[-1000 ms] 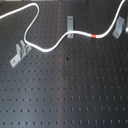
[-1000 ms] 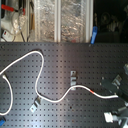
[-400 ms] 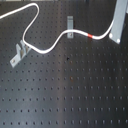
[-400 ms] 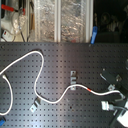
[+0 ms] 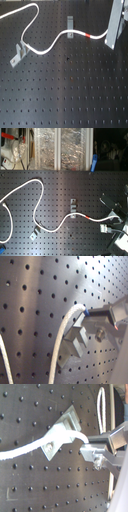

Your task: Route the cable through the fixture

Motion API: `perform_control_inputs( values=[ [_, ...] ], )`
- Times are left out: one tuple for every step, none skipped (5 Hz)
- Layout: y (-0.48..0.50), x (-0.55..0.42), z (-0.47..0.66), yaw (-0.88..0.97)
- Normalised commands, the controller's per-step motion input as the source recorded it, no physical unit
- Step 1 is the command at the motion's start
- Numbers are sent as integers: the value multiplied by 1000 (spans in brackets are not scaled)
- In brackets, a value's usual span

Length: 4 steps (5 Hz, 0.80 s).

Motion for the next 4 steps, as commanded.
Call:
perform_control_inputs(
  values=[
    [-403, -332, 481, 46],
    [-13, -11, 0, 0],
    [-33, -28, 1, 0],
    [20, -37, -394, 0]
  ],
)
